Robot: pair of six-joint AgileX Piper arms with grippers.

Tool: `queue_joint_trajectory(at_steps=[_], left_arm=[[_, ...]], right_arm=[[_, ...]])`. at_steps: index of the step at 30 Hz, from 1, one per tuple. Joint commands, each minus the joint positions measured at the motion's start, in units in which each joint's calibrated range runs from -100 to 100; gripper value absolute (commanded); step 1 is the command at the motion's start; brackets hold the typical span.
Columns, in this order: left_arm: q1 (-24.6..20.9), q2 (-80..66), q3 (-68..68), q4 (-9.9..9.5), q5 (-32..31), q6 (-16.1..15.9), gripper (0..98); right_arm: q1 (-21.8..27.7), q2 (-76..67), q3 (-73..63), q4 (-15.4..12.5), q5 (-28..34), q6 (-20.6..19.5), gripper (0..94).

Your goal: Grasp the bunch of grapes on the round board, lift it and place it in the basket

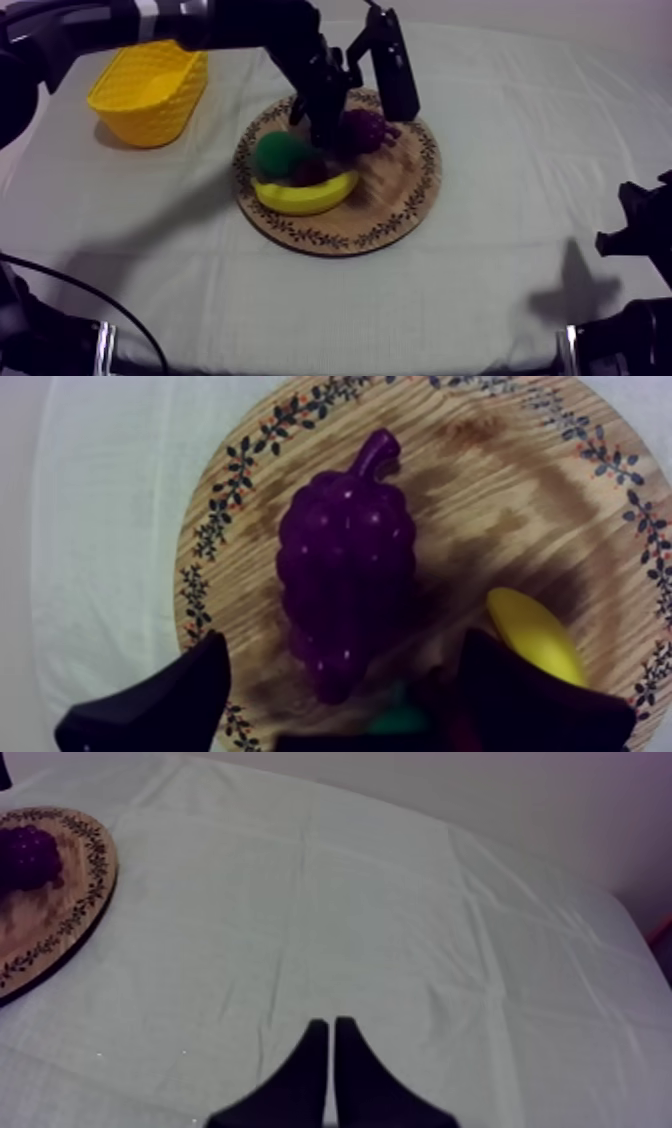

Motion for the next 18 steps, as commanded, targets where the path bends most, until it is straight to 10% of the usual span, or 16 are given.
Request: queue_joint_trajectory(at_steps=[1, 18], left_arm=[[0.05, 0.79, -0.73, 0.04, 0.36, 0.02, 84.1], [-0.11, 7.68, -6.91, 0.9, 2.38, -0.97, 81.5]], right_arm=[[0.02, -0.02, 0.04, 0.0, 0.0, 0.01, 0.2], [0.02, -0.02, 0.04, 0.0, 0.0, 0.01, 0.2]])
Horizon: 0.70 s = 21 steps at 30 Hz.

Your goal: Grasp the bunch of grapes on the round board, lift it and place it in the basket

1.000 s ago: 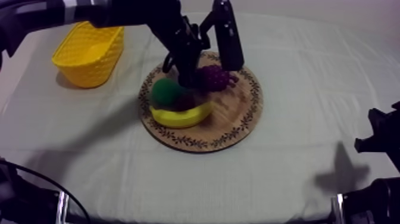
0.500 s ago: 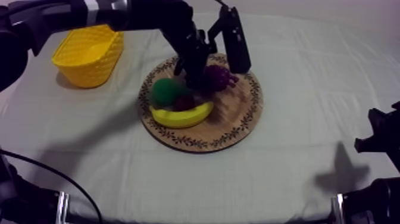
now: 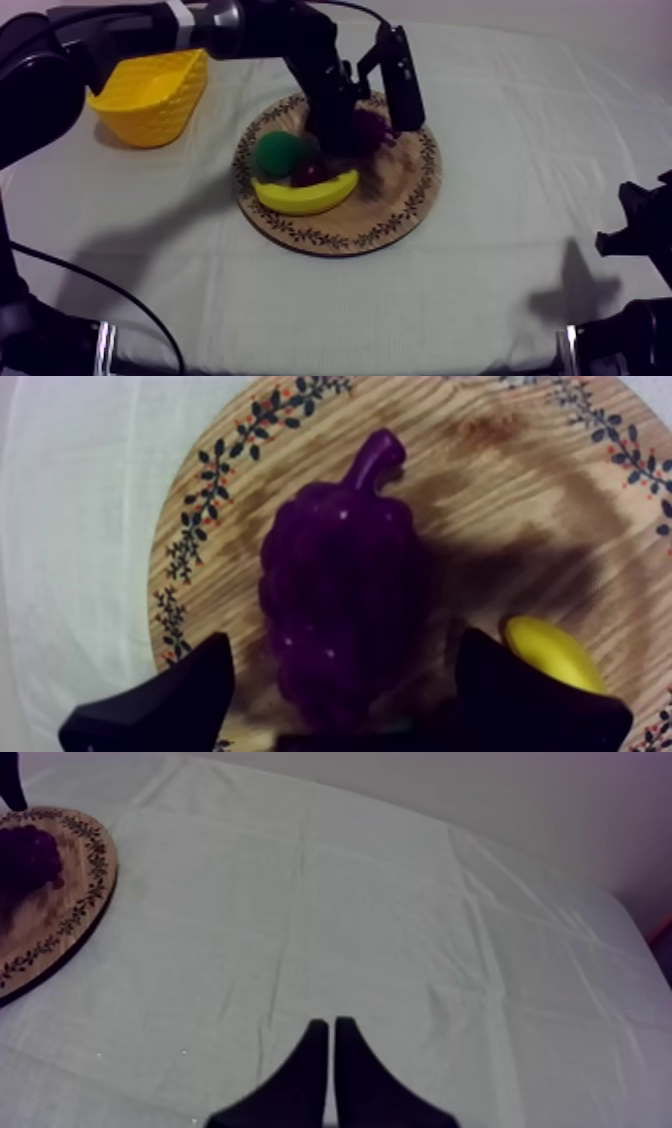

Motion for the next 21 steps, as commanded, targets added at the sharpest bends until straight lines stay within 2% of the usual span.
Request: queue_joint_trajectory(at_steps=[1, 21], left_arm=[[-0.04, 0.7, -0.89, 0.11, 0.3, -0.11, 81.3], [-0.66, 8.23, -10.92, 2.03, 7.12, -1.42, 76.5]], right_arm=[[0.02, -0.02, 0.04, 0.0, 0.0, 0.01, 0.2], [0.02, -0.02, 0.04, 0.0, 0.0, 0.02, 0.2]])
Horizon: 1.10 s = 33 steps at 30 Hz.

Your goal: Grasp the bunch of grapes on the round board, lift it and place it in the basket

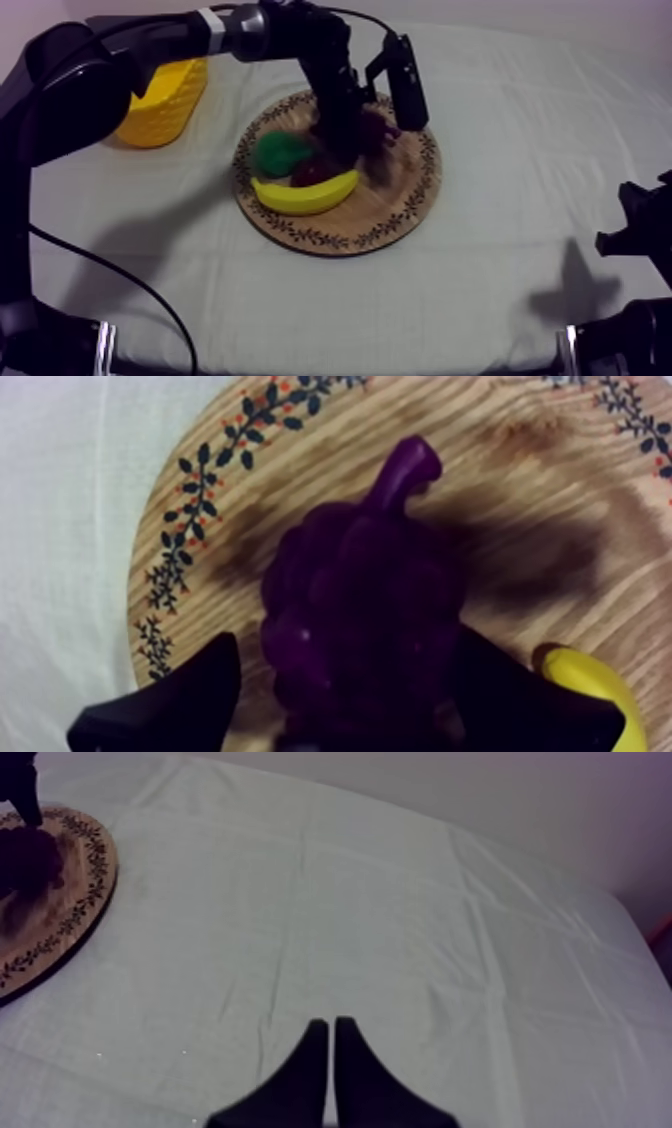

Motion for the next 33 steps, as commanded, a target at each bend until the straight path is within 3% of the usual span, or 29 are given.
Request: queue_joint_trajectory(at_steps=[1, 16, 33], left_arm=[[0.06, 0.26, -0.37, -0.02, 0.09, 0.1, 76.3], [0.34, 2.05, -2.35, -0.13, 1.04, 0.55, 71.6], [0.15, 1.97, -1.86, -0.2, 0.84, 1.11, 43.3]], right_arm=[[0.02, -0.02, 0.04, 0.0, 0.0, 0.0, 0.2], [0.02, -0.02, 0.04, 0.0, 0.0, 0.0, 0.2], [0.02, -0.02, 0.04, 0.0, 0.0, 0.0, 0.2]])
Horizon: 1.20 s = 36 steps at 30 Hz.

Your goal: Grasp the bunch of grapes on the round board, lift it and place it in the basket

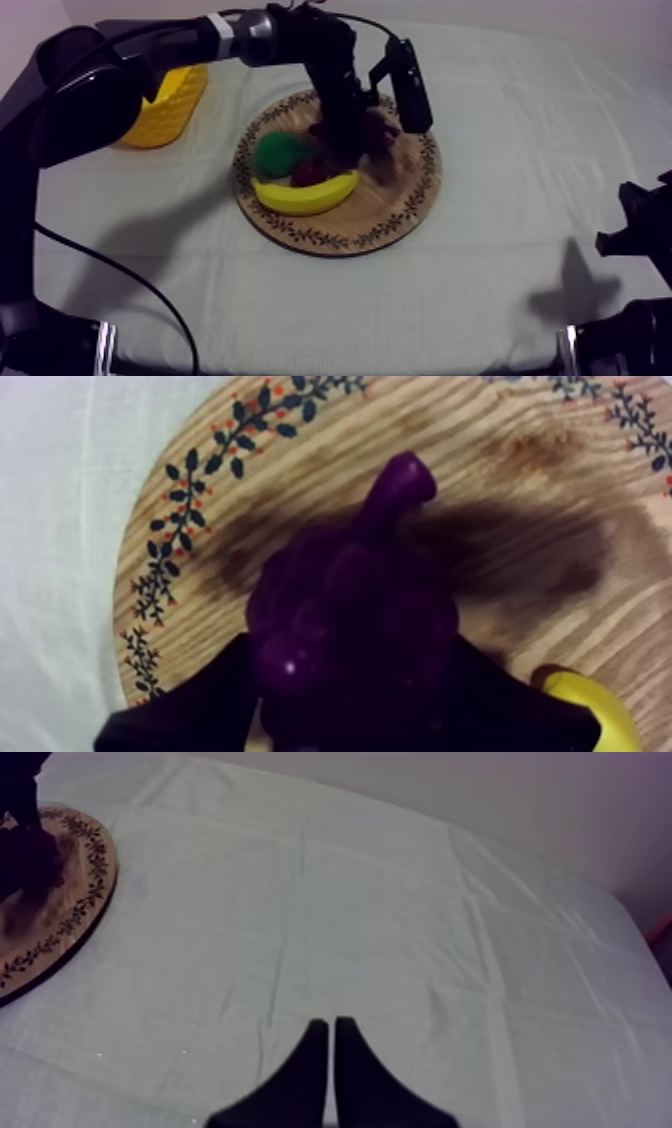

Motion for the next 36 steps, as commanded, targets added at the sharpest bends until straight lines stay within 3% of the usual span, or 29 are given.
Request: queue_joint_trajectory(at_steps=[1, 14, 36], left_arm=[[-0.02, -0.16, 0.24, -0.04, -0.03, 0.03, 42.7], [0.35, -8.92, 10.97, -0.58, -7.99, -0.09, 41.2], [3.36, -45.94, 42.97, -2.11, -15.37, 2.59, 42.9]], right_arm=[[0.02, -0.02, 0.04, 0.0, 0.0, 0.0, 0.2], [0.02, -0.02, 0.04, 0.0, 0.0, 0.0, 0.2], [0.02, -0.02, 0.04, 0.0, 0.0, 0.0, 0.2]])
